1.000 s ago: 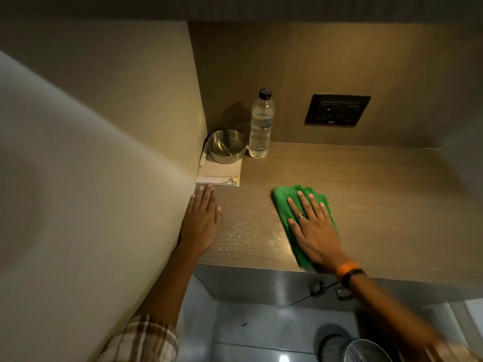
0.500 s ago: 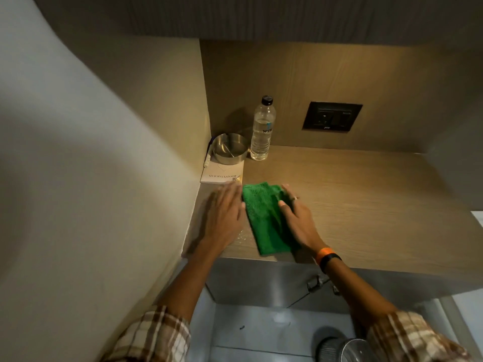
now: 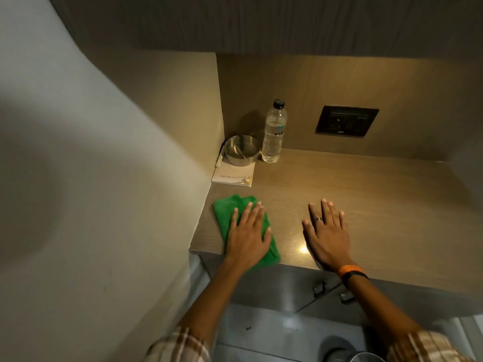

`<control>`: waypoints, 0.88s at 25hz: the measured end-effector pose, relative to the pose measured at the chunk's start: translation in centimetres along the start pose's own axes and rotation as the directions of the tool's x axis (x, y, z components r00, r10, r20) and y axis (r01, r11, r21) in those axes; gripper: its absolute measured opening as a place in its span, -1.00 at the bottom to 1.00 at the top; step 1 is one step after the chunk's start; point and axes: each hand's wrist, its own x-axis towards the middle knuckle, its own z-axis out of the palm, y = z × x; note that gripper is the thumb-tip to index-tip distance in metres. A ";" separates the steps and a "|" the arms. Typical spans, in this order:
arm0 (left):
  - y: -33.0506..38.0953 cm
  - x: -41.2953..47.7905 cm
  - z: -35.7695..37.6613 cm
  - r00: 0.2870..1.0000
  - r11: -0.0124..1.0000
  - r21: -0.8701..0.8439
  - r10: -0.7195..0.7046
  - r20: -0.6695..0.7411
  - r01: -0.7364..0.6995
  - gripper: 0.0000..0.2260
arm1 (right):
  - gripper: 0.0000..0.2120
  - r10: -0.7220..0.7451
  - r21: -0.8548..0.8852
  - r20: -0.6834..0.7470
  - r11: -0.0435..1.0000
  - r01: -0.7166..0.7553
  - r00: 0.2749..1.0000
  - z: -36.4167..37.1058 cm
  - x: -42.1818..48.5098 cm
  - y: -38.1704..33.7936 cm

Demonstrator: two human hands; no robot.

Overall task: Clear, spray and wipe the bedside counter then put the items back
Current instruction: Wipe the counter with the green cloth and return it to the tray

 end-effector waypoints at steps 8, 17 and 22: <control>0.1 -3.0 -1.5 0.869 0.868 -0.066 -0.495 -0.023 0.493 -0.39 | -0.42 -0.003 0.003 -0.011 1.000 0.003 1.000 -0.3 0.0 -0.4; -8.3 -2.3 -8.0 0.952 0.957 -0.185 -0.173 0.254 0.223 -0.51 | -0.37 -0.245 0.191 0.140 0.957 0.217 0.959 -1.1 -5.4 -14.8; -9.2 -2.0 -6.9 0.976 0.943 -0.296 -0.093 0.199 0.151 -0.69 | -0.58 -0.190 0.414 0.220 0.906 0.085 0.957 -1.9 -5.7 -13.9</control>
